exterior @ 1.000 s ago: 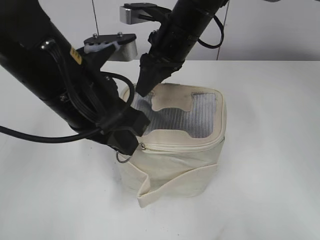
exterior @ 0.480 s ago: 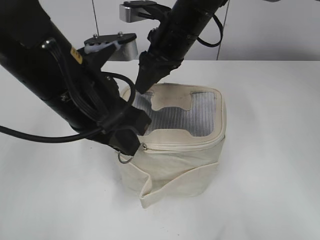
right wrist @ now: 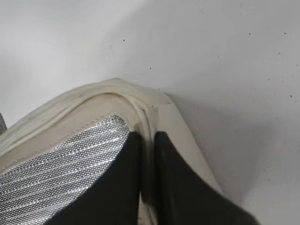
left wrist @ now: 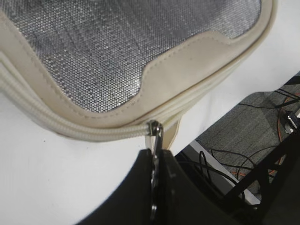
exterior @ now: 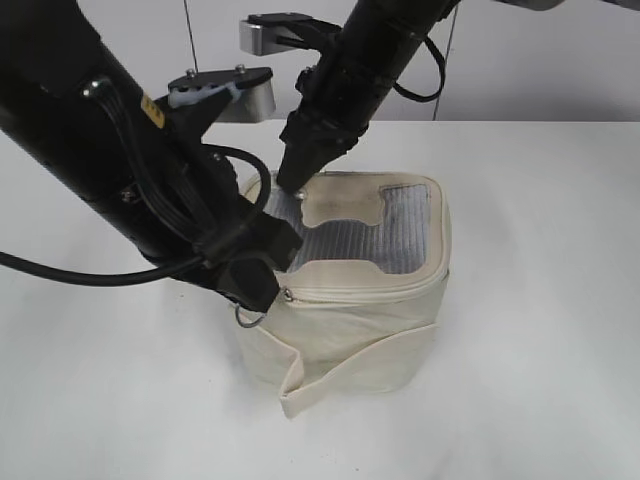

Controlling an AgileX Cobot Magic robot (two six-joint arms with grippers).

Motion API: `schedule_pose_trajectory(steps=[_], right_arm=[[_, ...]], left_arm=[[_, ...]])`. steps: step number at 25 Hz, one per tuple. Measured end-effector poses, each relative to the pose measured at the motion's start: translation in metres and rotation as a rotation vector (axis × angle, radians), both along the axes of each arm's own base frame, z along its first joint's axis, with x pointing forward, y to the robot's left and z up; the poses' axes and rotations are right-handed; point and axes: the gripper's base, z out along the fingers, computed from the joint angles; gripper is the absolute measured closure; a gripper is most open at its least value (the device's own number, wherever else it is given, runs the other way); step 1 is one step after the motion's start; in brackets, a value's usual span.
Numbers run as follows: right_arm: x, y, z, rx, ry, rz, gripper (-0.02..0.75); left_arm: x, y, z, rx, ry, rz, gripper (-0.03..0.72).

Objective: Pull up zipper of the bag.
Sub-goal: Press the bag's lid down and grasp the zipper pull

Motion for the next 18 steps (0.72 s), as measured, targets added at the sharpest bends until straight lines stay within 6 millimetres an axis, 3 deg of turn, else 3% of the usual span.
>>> schedule_pose_trajectory(steps=[2,18], right_arm=[[-0.001,0.0001,-0.0008,0.0,0.014,0.003,0.694],[-0.0037,0.0029,-0.0027,0.03,0.08,-0.016,0.696]], left_arm=[[0.0001,0.0003,0.0,0.0,0.004,0.005,0.687],[-0.0079,-0.0026,0.0001,-0.023,0.148,0.122,0.687]])
